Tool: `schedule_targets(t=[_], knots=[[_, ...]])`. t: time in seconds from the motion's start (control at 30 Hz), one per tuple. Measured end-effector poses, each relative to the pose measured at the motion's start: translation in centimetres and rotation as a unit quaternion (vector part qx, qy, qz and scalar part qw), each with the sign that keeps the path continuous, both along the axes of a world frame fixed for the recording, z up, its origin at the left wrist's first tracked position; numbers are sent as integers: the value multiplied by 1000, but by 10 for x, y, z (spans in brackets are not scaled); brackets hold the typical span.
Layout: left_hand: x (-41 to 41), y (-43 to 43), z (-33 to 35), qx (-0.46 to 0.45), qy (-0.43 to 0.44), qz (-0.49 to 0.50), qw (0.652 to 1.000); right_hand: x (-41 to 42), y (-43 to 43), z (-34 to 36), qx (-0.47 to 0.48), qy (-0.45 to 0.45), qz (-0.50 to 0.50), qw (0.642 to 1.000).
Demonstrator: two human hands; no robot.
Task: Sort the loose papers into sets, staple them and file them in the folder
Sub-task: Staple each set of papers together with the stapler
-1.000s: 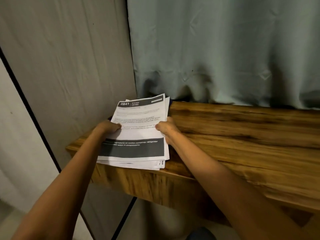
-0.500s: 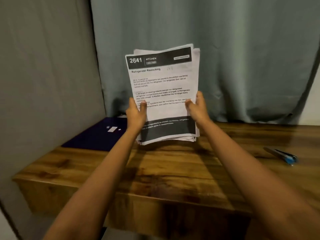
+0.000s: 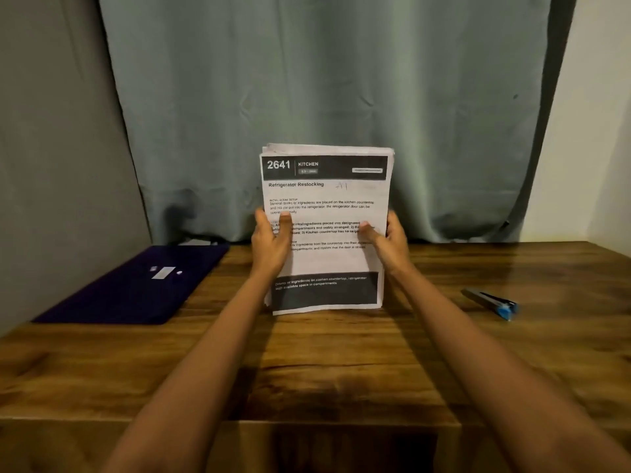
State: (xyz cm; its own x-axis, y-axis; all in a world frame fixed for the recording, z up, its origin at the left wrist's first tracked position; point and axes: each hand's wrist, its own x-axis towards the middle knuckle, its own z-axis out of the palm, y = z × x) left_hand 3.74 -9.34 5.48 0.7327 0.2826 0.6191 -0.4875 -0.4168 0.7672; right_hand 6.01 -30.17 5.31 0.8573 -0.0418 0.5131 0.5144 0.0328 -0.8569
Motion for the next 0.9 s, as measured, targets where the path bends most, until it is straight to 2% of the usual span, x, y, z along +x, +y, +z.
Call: schedule_targets(t=[0.17, 0.37, 0.53, 0.6, 0.73, 0.9], knots=[[0, -4, 19, -23, -46, 24, 998, 1, 12, 2, 66, 0, -16, 998], [5, 4, -16, -22, -36, 55, 998, 2, 21, -14, 49, -6, -11, 999], [-5, -7, 12, -25, -80, 50, 995, 10, 18, 8, 70, -21, -46, 996], [-1, -6, 17, -21, -73, 47, 996, 14, 15, 13, 75, -26, -49, 996], [6, 0, -20, -13, -19, 17, 1000, 18, 12, -11, 21, 11, -43, 999], [6, -4, -61, 6, 8, 62, 998, 20, 10, -34, -52, 11, -50, 997]])
